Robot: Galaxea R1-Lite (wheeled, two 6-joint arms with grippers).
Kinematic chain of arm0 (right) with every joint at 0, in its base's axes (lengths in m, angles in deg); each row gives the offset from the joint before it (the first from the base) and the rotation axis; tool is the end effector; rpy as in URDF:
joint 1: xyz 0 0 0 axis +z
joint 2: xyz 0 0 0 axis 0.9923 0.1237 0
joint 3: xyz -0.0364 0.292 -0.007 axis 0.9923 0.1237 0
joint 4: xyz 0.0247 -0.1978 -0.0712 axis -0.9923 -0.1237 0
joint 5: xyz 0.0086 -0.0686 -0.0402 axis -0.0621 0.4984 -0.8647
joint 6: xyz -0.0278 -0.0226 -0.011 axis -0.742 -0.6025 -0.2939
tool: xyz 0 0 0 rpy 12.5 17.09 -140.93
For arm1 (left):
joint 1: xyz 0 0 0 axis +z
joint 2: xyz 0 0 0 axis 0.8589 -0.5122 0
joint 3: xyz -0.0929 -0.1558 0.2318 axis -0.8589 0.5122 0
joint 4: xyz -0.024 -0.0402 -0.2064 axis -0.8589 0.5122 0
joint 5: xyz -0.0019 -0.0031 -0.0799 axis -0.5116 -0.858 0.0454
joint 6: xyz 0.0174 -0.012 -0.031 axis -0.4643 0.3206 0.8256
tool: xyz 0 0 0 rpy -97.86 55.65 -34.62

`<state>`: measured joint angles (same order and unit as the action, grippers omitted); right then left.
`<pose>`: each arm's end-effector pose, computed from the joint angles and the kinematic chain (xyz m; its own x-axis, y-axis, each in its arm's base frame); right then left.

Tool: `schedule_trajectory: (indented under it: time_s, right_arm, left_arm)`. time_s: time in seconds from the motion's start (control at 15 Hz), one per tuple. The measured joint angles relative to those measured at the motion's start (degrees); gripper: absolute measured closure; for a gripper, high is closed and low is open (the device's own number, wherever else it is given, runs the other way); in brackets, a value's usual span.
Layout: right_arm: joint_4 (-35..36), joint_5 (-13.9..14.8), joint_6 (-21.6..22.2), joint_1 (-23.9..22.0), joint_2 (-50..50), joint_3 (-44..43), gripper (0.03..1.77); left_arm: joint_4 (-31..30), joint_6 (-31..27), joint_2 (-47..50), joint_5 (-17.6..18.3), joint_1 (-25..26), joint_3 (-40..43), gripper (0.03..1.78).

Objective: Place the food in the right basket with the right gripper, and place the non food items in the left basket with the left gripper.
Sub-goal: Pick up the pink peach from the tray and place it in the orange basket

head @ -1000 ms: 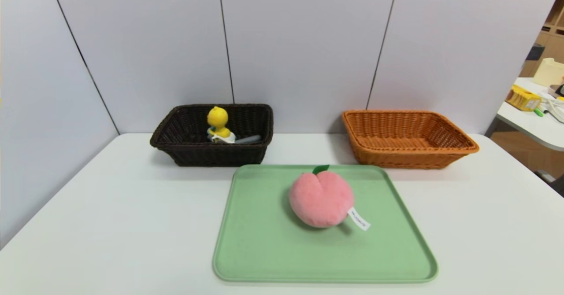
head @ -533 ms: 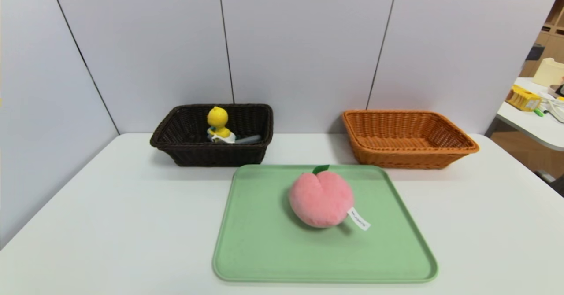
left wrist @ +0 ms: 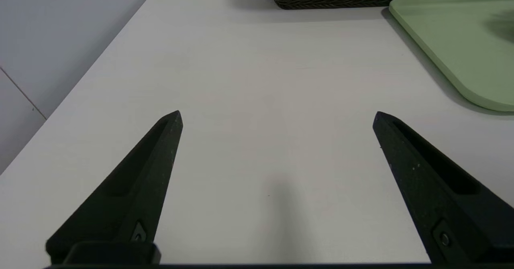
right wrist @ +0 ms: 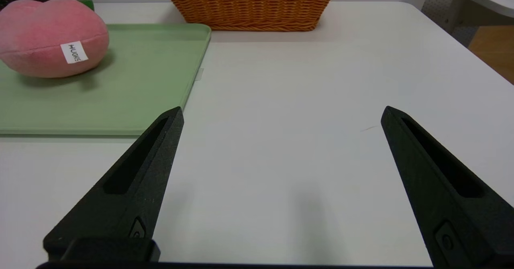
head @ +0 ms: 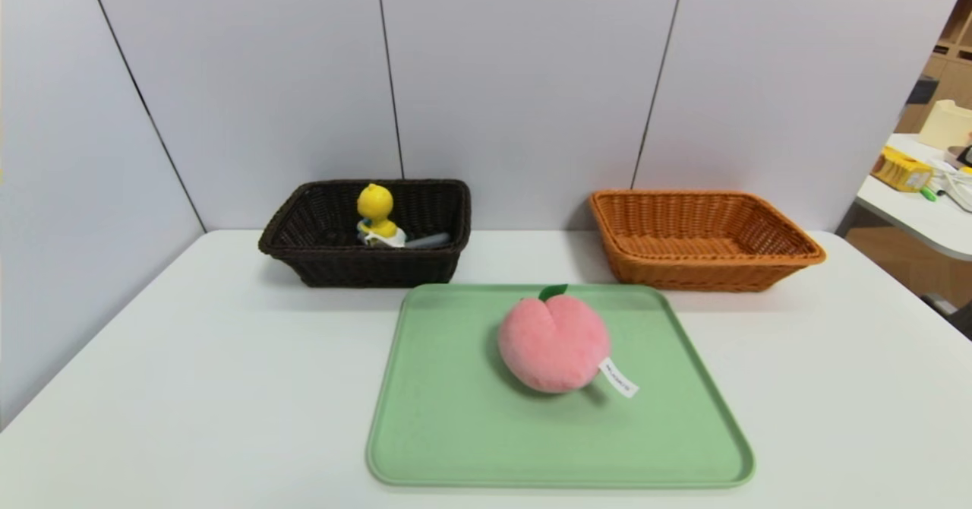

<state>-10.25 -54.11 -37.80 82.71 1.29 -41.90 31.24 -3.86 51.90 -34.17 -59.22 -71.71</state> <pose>0.0208 0.0000 0.0757 1.0000 -0.0045 0.0038 0.0045 1.0000 -0.0014 0.0210 0.0000 0.0751 1.0000 -0.0021 -0.0041 0.0022 0.9999 0.0107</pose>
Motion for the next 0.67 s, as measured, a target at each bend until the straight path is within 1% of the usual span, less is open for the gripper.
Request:
schedule_trajectory:
  time_s: [0.53, 0.67]
  right_arm:
    - [-0.9, 0.0, -0.5, 0.0, 0.1, -0.1, 0.10]
    - [-1.3, 0.0, -0.5, 0.1, 1.4, -0.8, 0.10]
  left_arm:
    - [0.0, 0.0, 0.0, 0.0, 0.0, 0.0, 0.12]
    - [0.0, 0.0, 0.0, 0.0, 0.0, 0.0, 0.12]
